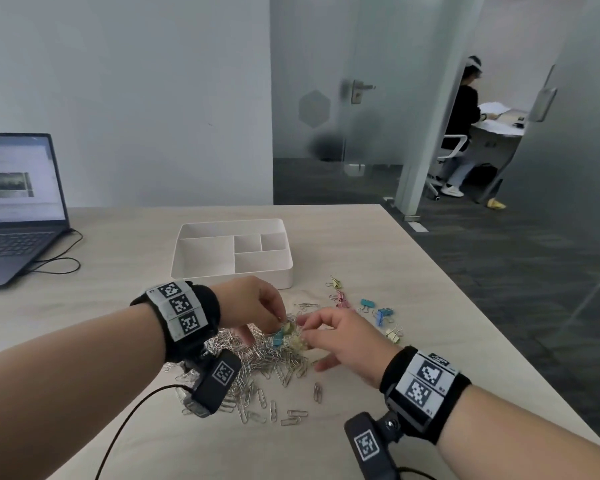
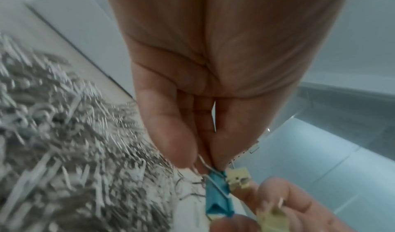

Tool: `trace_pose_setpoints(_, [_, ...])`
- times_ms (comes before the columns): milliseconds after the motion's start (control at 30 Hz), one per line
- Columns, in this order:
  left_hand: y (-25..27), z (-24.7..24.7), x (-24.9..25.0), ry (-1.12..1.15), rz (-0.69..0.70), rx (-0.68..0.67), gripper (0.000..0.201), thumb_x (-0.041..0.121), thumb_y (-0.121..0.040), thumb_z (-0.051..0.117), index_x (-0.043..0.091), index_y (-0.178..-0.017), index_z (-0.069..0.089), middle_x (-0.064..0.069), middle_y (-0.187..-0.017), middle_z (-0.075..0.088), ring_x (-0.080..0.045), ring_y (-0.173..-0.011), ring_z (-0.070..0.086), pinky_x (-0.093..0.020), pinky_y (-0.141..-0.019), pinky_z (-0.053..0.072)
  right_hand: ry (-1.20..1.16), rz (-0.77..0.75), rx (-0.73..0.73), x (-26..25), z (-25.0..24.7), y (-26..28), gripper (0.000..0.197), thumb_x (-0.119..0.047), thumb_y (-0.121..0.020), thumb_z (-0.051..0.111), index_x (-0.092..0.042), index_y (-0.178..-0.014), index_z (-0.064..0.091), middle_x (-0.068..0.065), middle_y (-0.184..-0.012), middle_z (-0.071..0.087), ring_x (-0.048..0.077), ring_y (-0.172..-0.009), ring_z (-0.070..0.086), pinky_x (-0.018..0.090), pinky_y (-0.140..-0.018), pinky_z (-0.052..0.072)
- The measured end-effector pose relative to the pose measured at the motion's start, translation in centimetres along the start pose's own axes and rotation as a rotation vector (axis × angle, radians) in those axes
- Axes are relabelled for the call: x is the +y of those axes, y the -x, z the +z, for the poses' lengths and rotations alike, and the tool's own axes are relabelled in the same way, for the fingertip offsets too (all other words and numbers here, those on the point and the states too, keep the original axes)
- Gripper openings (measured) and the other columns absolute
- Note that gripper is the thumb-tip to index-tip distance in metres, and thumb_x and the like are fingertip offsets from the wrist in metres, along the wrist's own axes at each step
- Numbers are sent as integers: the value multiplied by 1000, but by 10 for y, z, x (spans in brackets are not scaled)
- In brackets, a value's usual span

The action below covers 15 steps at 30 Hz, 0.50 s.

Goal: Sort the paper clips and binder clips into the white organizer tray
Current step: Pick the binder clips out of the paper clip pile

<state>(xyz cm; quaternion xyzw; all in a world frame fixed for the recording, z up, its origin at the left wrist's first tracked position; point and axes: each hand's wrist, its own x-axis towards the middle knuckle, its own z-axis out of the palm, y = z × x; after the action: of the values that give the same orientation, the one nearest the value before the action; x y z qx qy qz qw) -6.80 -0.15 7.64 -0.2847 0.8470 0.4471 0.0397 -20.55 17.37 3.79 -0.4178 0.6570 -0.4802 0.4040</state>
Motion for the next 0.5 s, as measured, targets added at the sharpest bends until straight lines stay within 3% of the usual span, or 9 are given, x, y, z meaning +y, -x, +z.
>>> trace_pose_setpoints(67, [-4,4,1,112,5,12,13,4,-82,75,15,-87,73,2,-76,73,-20,-75,71,-34,-66,61,-179,18,27,0,-4,-3,12,-5,-94,66,-8,-83,65,7,-121,69,20,-86,73,42,-66,61])
trace_pose_setpoints(167, [-10,12,5,310,22,31,13,-1,-84,73,11,-90,71,-2,-78,70,-15,-71,69,-28,-58,58,-361,52,57,1,-9,-6,12,-4,-98,58,-9,-88,60,18,-109,71,28,-90,74,42,-62,60])
trace_pose_setpoints(367, [-22,34,14,509,53,53,18,-5,-87,70,11,-95,66,2,-69,67,-11,-61,66,-23,-45,53,-423,37,128,5,-18,-7,10,-2,-96,62,-11,-92,58,14,-93,72,28,-83,74,37,-59,59])
trace_pose_setpoints(500, [-31,46,20,554,65,55,24,-10,-85,68,11,-95,67,-1,-78,68,-11,-59,65,-23,-45,52,-425,36,168,6,-25,-5,18,-2,-94,66,-11,-110,62,12,-95,70,25,-76,71,36,-59,58])
